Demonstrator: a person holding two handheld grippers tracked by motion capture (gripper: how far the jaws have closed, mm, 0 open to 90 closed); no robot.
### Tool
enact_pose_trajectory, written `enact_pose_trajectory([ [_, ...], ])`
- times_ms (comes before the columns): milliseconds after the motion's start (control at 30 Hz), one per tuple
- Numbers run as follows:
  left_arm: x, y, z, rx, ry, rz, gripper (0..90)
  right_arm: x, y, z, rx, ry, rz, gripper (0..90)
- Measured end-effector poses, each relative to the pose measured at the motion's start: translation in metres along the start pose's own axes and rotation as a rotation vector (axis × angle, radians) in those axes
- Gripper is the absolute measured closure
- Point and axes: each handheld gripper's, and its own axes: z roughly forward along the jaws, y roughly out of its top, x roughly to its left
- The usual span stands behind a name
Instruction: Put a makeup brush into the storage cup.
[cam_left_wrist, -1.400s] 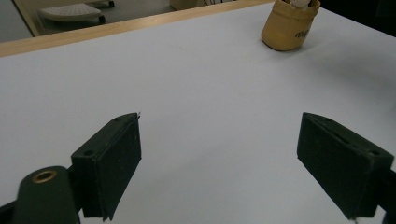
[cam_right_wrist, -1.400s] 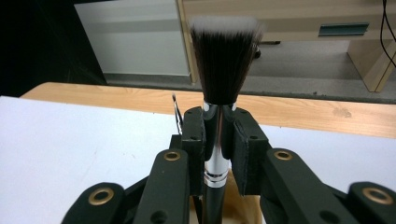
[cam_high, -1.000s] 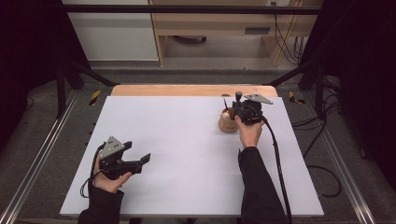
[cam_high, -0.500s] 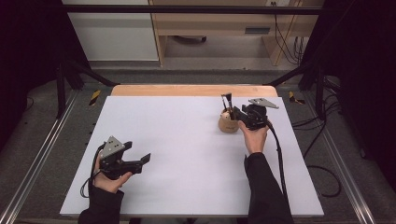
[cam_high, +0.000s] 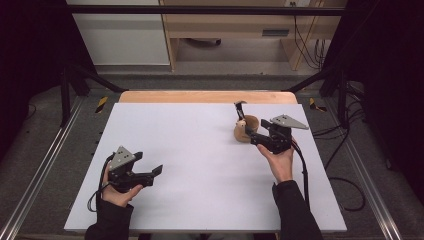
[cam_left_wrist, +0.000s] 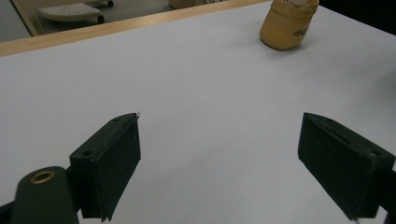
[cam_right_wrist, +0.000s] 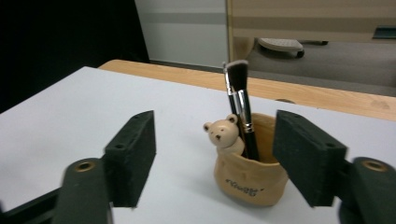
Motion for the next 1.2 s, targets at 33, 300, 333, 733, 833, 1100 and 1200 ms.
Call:
enact_pose_trajectory([
  [33,0.0,0.0,0.0,0.0,0.001,0.0,12.4,0.002,-0.001,-0.003,0.002,0.01,-0.005,25.9],
  [300,0.001,-0.001,0.0,0.002,0.005,0.001,11.8,0.007,-0.012,-0.018,0.036,0.052,-0.04,13.3],
  [333,0.001,-0.001,0.0,0.002,0.006,0.0,11.8,0.007,-0.013,-0.02,0.036,0.052,-0.045,12.6],
  [733,0.001,-0.002,0.001,0.008,0.01,0.002,11.3,0.008,-0.033,-0.043,0.054,0.066,-0.074,4.9],
  [833,0.001,-0.002,0.001,0.008,0.009,0.001,11.1,0.005,-0.04,-0.047,0.059,0.066,-0.072,4.4],
  [1100,0.0,-0.003,0.002,0.01,0.009,0.002,10.9,-0.001,-0.053,-0.055,0.067,0.054,-0.079,4.1],
  [1200,0.0,-0.003,0.002,0.014,0.008,0.004,10.8,-0.002,-0.056,-0.058,0.064,0.055,-0.077,4.0],
])
